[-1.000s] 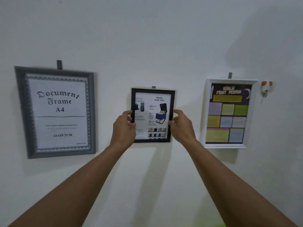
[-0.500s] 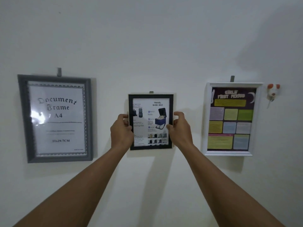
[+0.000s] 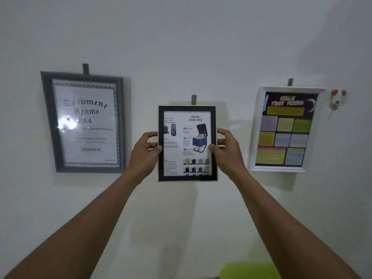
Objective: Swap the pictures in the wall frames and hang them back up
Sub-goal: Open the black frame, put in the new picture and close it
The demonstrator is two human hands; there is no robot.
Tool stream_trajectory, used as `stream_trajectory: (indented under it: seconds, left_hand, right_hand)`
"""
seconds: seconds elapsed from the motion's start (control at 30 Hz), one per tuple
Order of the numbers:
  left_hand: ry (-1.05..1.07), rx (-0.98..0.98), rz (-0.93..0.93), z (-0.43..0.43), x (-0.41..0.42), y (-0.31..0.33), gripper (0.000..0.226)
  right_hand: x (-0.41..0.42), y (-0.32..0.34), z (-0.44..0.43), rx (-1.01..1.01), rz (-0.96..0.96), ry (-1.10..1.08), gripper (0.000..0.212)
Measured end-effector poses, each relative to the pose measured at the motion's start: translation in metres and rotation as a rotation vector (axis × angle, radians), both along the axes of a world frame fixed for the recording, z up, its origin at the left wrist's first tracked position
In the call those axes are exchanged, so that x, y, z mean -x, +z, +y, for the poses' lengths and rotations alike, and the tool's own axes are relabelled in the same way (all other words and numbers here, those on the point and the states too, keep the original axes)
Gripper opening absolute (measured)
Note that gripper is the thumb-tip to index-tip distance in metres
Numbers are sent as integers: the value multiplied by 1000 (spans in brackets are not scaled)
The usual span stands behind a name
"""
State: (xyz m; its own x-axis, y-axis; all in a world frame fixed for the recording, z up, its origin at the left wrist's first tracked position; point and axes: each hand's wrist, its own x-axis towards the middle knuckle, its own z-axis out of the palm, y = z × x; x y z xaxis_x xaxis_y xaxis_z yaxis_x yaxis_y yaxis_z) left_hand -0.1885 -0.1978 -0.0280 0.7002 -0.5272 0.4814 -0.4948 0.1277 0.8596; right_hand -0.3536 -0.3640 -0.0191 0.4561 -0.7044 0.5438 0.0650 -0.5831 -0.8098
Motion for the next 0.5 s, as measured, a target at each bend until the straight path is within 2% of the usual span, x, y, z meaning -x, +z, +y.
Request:
stream_trajectory:
  seconds: [0.17, 0.3, 0.37, 0.5]
  left_hand:
    - [-155, -39, 171, 53, 27, -43, 43]
    - [-206, -152, 318, 98, 34, -99, 52]
    - [-212, -182, 409, 118, 38, -130, 48]
    - [-168, -249, 517, 154, 51, -192, 25]
  right_hand:
    - [22, -48, 52, -106, 2, -11, 50]
    - [36, -111, 103, -283, 19, -25, 50]
    - [42, -148, 128, -372, 32, -50, 49]
    - [48, -219, 168, -574, 52, -116, 46]
